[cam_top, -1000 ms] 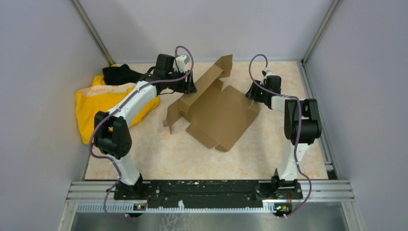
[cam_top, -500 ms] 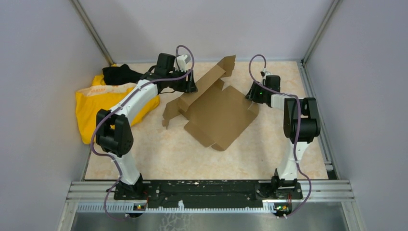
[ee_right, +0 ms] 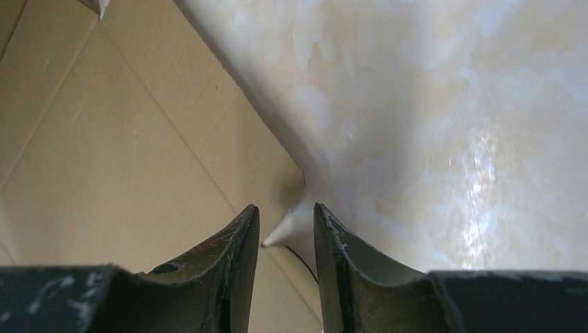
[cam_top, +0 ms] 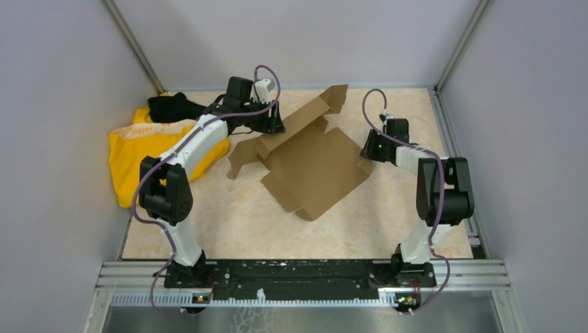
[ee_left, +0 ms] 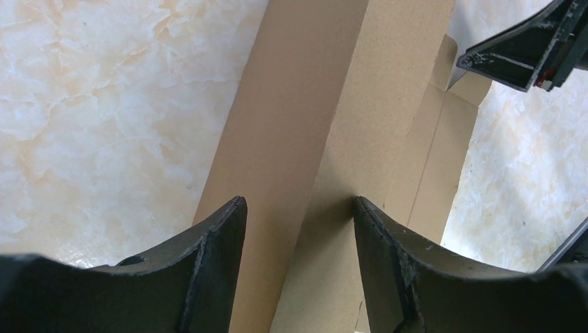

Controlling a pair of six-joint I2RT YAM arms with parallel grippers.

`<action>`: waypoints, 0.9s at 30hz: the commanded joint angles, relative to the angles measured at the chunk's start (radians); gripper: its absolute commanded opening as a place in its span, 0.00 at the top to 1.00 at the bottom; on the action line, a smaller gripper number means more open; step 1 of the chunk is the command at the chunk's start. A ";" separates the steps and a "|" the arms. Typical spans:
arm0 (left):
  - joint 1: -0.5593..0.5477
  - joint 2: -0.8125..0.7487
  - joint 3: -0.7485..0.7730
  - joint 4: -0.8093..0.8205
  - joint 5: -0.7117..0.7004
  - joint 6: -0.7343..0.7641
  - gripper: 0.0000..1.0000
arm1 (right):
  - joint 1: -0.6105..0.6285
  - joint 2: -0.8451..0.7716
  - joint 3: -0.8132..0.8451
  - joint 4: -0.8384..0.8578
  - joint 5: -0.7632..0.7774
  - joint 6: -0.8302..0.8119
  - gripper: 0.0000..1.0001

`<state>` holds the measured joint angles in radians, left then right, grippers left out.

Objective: Fold the paper box

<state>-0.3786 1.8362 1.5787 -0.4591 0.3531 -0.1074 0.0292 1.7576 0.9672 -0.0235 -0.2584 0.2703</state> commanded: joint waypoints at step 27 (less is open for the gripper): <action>0.081 0.145 0.170 -0.143 0.042 0.059 0.35 | -0.003 -0.227 -0.155 0.015 0.039 -0.006 0.53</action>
<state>-0.3244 1.9354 1.7306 -0.5240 0.3927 -0.0959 0.0296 1.4929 0.7887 -0.0883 -0.2405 0.2646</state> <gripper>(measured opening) 0.649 0.459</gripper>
